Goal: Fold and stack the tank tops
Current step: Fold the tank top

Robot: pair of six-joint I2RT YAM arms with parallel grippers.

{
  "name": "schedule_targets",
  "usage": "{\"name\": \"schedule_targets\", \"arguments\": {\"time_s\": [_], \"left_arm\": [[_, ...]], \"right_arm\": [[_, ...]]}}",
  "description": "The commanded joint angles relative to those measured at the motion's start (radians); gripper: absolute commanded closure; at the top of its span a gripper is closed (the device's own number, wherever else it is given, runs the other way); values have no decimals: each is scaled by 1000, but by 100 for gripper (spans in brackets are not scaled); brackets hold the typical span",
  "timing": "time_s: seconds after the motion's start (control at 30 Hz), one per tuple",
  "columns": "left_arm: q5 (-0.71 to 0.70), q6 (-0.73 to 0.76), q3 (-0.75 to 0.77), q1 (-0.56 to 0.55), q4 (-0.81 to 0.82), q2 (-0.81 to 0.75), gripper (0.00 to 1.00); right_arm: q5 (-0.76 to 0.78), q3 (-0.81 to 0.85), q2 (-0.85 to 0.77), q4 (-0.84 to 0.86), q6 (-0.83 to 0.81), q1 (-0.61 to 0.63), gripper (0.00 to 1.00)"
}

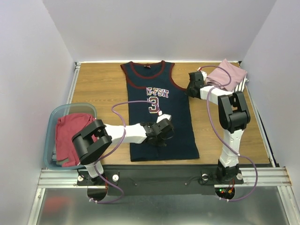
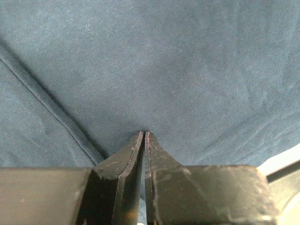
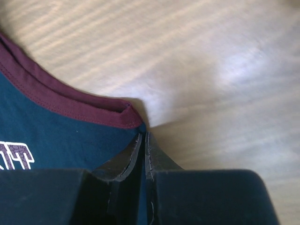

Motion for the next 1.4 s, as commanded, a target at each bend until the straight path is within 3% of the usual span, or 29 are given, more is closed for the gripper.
{"name": "schedule_targets", "arguments": {"time_s": [0.0, 0.3, 0.37, 0.57, 0.7, 0.87, 1.1, 1.37], "left_arm": [[39, 30, -74, -10, -143, -12, 82], [33, 55, -106, -10, -204, -45, 82], [45, 61, -114, -10, -207, -64, 81], [67, 78, -23, -15, -183, -165, 61], [60, 67, 87, -44, -144, -183, 53], [71, 30, 225, -145, -75, -82, 50], [-53, -104, 435, -298, -143, 160, 48], [-140, -209, 524, -381, -222, 286, 44]], "right_arm": [[60, -76, -53, -77, 27, -23, 89], [20, -167, -157, -72, 37, -53, 87], [2, -160, -164, -63, 11, -53, 83], [-43, -95, -159, -63, -43, -53, 55], [-50, -79, -161, -65, -48, -63, 53], [-82, -70, -156, -63, -45, -88, 54], [-133, -67, -176, -63, -38, -123, 54], [-170, -74, -205, -63, -31, -149, 53]]}}
